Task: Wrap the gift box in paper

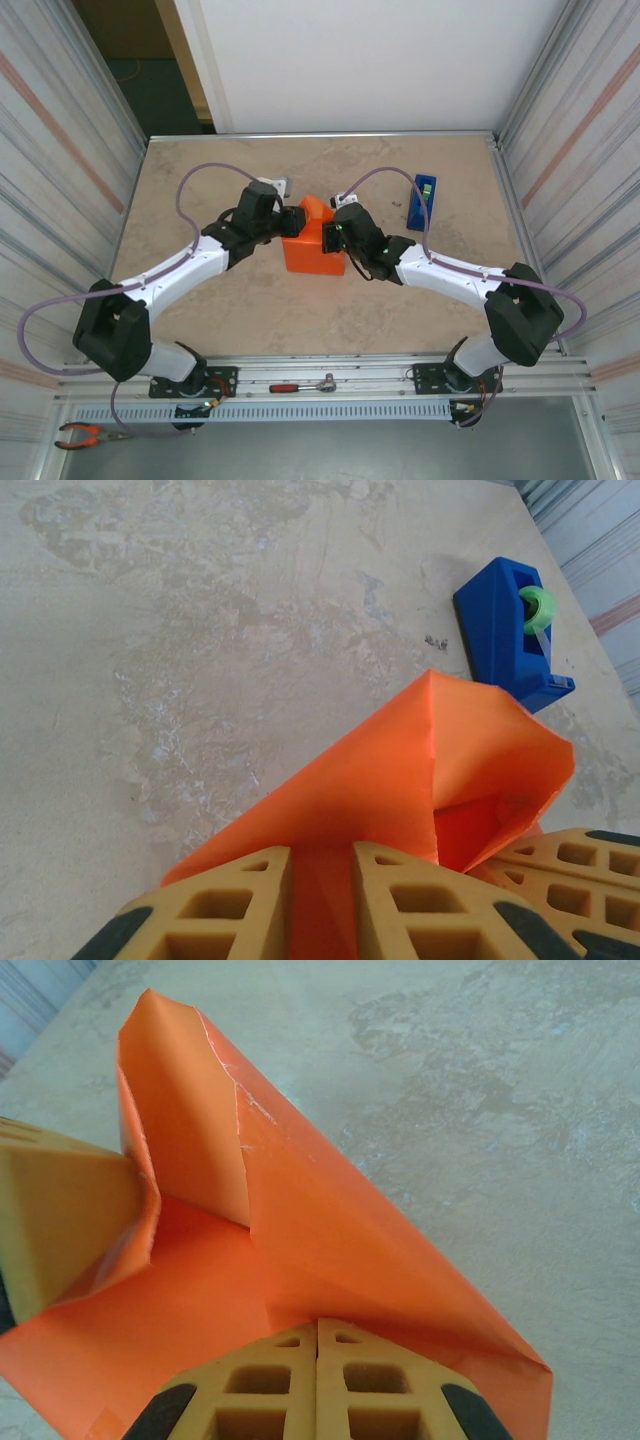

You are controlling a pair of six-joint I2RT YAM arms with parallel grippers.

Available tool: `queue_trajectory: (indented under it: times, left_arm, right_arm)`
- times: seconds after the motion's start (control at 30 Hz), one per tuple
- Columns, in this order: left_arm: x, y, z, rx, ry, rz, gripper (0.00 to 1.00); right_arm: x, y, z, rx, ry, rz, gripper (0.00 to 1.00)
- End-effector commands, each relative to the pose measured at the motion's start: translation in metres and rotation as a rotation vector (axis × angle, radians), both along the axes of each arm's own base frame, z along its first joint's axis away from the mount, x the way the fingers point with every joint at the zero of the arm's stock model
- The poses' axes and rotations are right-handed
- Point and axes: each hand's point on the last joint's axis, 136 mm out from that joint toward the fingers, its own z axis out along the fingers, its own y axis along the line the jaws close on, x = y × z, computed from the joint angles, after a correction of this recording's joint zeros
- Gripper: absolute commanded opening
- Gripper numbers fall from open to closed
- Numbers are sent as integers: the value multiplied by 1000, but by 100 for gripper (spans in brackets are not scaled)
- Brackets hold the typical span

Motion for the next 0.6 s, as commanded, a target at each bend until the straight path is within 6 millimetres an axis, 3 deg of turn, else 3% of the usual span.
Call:
queue_trajectory:
  times: [0.0, 0.3, 0.57]
  left_arm:
    - [-6, -6, -5, 16, 7, -31, 22]
    - [-23, -13, -28, 58, 56, -60, 21]
    - [-25, -13, -44, 101, 92, -56, 21]
  right_arm:
    - [-61, -21, -104, -201, 345, 79, 0]
    - [-62, -17, -97, -172, 346, 91, 0]
    - [-50, -4, -61, -24, 347, 116, 0]
